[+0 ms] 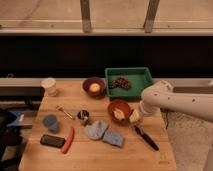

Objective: Place brush in plastic cup

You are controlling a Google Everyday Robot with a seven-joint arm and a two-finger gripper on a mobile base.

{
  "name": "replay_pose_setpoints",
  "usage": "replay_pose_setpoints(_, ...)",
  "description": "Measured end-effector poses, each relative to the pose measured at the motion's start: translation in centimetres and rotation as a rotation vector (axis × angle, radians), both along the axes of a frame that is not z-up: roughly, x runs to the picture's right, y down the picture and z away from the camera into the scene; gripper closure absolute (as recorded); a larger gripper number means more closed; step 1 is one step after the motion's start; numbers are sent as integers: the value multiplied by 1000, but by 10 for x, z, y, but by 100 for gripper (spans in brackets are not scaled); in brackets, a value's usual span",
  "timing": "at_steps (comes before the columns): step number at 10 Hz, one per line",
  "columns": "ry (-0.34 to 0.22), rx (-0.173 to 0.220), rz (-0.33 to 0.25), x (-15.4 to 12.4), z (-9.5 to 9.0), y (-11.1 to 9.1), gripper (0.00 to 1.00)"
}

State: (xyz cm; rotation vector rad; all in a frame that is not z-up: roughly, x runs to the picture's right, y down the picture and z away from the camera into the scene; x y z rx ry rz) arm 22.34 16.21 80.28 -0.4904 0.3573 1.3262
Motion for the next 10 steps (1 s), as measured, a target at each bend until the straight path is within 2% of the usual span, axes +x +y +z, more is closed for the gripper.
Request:
replay_pose_setpoints(8, -43, -81, 0, -12, 38, 20, 20)
replay_pose_setpoints(9, -52, -89, -4, -16, 43, 22, 22)
replay_pose_setpoints(10, -58, -96, -10, -19, 45, 25, 30)
